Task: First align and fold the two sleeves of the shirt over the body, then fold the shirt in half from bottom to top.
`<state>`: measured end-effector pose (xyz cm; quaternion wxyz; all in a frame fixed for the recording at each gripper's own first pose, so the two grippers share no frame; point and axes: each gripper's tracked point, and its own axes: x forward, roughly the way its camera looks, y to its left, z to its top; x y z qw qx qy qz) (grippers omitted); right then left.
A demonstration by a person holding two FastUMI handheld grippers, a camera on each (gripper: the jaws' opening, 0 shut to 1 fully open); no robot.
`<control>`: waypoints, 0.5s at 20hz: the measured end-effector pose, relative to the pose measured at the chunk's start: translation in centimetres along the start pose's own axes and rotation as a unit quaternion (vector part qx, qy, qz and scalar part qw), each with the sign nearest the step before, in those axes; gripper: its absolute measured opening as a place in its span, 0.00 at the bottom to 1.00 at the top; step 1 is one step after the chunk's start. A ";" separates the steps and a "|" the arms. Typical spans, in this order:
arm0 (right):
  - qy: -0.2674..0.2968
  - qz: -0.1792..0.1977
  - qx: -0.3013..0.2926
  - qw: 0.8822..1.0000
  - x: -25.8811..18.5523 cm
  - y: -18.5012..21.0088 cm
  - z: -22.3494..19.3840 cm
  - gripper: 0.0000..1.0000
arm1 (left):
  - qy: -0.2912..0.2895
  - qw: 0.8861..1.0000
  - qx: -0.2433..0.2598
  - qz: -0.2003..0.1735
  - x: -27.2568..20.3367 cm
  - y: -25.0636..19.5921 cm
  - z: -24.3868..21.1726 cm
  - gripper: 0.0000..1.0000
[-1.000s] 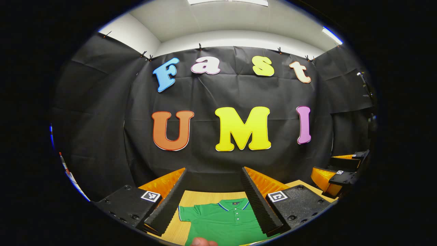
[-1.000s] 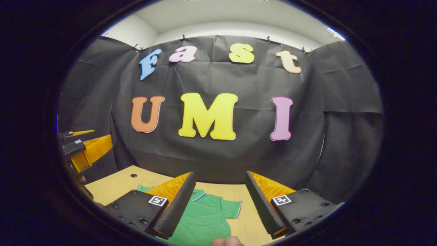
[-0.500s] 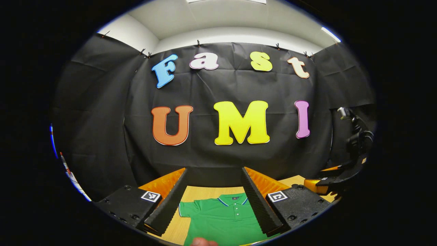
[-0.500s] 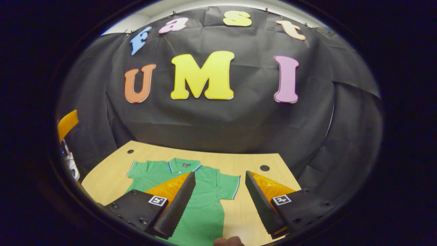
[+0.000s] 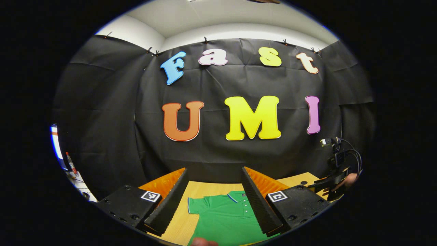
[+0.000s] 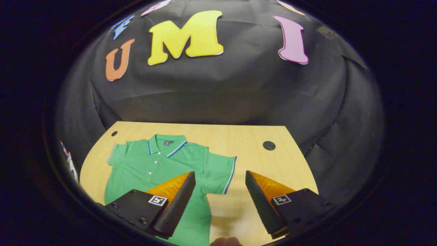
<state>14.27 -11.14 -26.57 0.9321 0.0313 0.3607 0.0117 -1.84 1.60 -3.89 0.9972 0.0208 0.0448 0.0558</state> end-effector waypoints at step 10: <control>0.103 -0.009 0.019 0.994 12.8 -1.8 -3.9 0.95 | 0.045 0.999 0.017 0.025 0.0 -0.3 -3.9 0.98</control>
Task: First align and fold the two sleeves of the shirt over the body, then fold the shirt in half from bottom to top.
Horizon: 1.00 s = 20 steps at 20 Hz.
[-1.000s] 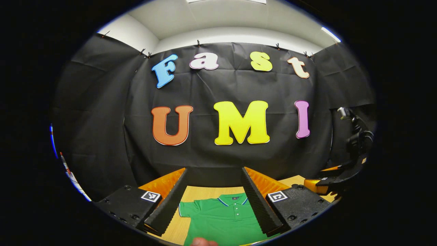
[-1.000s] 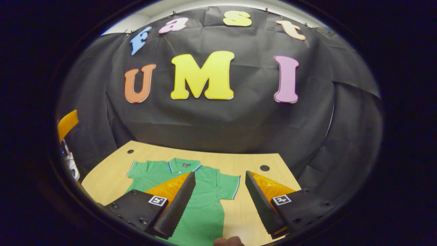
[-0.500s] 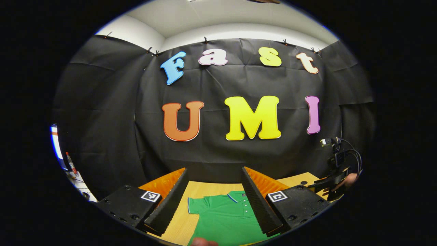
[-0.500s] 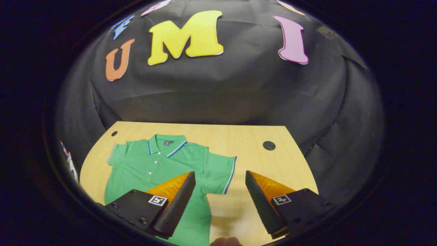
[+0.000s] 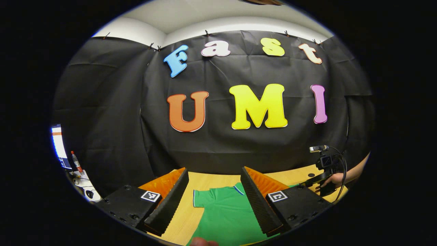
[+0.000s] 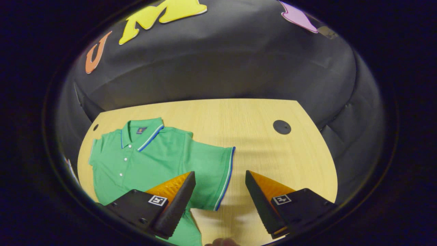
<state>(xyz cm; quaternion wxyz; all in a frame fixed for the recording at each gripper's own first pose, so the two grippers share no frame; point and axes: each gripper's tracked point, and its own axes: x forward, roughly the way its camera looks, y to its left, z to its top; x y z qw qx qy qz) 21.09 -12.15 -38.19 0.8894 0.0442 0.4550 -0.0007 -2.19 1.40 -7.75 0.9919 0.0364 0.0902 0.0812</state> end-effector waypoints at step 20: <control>0.036 -0.004 -0.049 0.998 4.7 1.2 -0.4 0.15 | 0.044 0.999 -0.011 0.028 1.1 0.3 -2.5 0.98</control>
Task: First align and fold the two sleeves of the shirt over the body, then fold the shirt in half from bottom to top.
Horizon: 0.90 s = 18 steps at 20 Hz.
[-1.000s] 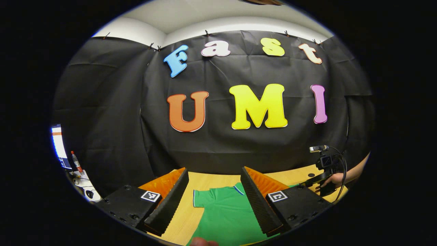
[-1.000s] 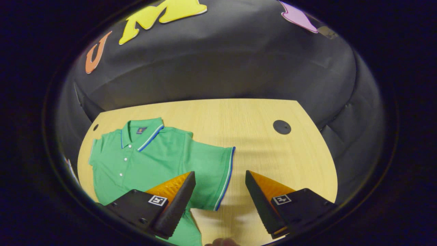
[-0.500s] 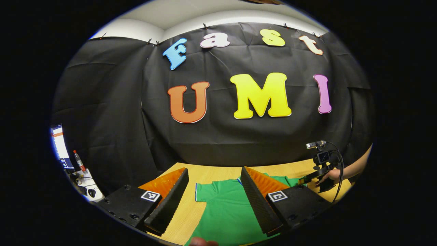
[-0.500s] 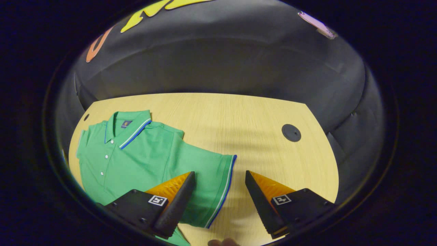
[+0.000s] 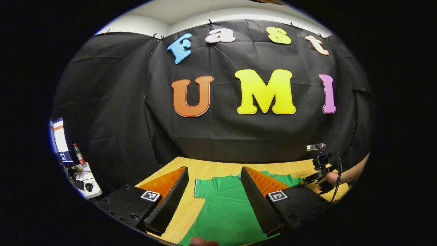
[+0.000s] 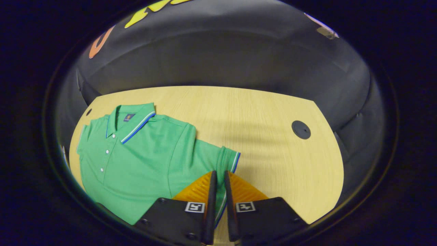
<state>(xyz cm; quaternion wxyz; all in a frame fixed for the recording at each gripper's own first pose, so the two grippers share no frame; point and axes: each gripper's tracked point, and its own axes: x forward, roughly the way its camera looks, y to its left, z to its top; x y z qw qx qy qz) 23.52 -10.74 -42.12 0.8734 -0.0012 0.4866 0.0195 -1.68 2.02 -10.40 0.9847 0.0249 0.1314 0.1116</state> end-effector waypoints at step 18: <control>-0.078 -0.004 -0.015 0.997 -7.8 5.1 6.5 0.05 | -0.020 0.999 -0.017 0.037 -2.0 5.2 0.1 0.98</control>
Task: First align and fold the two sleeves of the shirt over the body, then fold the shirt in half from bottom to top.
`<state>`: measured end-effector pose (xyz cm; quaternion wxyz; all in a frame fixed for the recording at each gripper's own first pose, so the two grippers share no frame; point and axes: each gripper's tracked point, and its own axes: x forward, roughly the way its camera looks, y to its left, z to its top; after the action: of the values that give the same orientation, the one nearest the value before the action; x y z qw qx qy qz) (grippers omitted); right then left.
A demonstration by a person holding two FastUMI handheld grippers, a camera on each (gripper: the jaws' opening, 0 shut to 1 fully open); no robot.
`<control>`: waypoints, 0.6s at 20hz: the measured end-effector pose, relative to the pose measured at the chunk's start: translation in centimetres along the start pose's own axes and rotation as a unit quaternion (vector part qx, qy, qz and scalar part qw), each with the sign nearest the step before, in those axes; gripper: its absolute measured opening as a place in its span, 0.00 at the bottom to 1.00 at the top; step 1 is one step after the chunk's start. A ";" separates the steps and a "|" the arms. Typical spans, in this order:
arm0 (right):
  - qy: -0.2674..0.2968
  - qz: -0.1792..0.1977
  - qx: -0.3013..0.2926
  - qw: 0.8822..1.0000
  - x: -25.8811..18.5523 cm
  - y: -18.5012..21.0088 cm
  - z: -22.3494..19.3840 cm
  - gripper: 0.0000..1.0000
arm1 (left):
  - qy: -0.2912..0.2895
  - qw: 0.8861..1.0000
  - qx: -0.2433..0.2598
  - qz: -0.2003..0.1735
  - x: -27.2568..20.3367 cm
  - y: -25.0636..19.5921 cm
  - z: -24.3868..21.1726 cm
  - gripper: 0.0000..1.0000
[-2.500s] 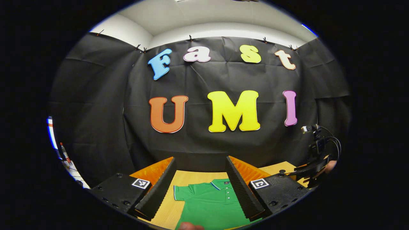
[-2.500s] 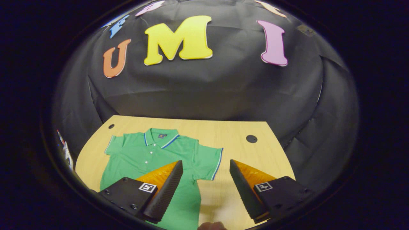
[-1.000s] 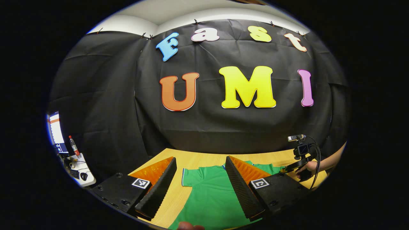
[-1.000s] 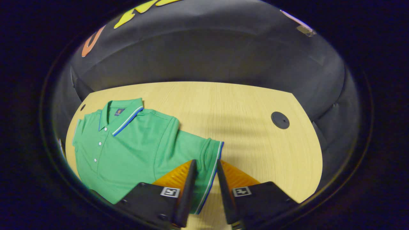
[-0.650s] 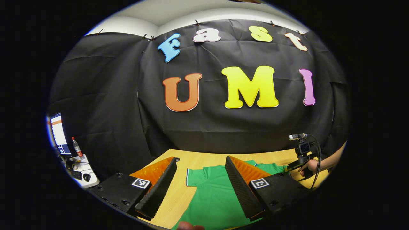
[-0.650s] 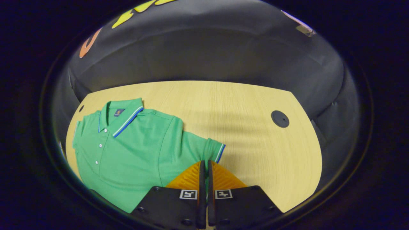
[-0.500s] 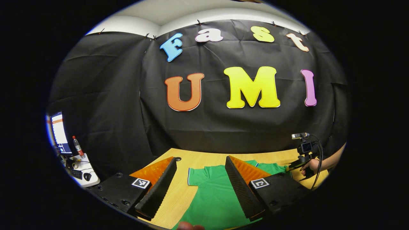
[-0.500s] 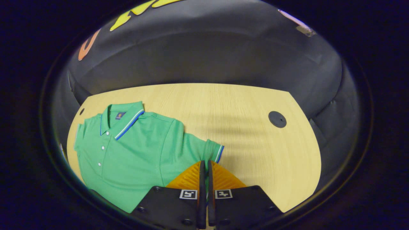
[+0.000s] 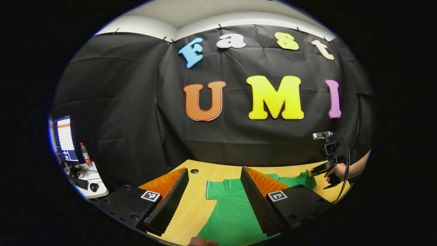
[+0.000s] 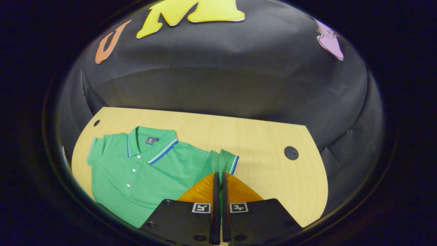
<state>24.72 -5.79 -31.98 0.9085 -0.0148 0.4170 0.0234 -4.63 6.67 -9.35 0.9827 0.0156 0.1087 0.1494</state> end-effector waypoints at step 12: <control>0.017 0.012 -0.057 0.998 0.1 12.4 1.0 0.05 | 0.020 0.998 -0.020 0.062 -1.7 9.9 -2.4 0.99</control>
<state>24.89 6.61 -31.49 0.8987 -0.0614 0.4304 0.0579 -9.66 15.62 -10.68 0.9692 -0.0007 0.1243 0.2127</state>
